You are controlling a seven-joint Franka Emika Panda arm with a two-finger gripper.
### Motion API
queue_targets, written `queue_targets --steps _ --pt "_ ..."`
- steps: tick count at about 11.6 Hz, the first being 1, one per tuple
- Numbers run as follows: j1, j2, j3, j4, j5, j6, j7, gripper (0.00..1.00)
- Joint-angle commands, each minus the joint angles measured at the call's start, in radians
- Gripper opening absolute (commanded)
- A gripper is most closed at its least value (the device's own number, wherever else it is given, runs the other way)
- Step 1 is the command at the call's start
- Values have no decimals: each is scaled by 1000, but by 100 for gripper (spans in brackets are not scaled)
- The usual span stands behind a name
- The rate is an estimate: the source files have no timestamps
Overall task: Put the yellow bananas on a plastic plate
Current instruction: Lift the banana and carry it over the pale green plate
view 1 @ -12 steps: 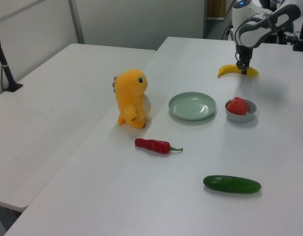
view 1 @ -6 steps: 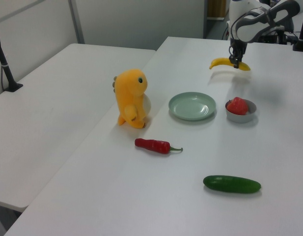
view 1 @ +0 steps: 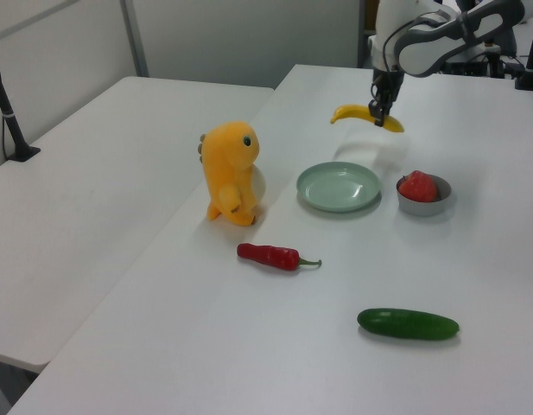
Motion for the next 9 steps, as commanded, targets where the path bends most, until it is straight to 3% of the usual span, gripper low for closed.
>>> queue_targets --steps 1,4,8,9 --pt "33 -12 84 -6 -1 13 85 5" --pt "53 -9 201 22 1 1 104 5" --pt "122 3 223 -13 -7 -9 185 8" --pt "122 4 226 -21 -6 -9 188 15"
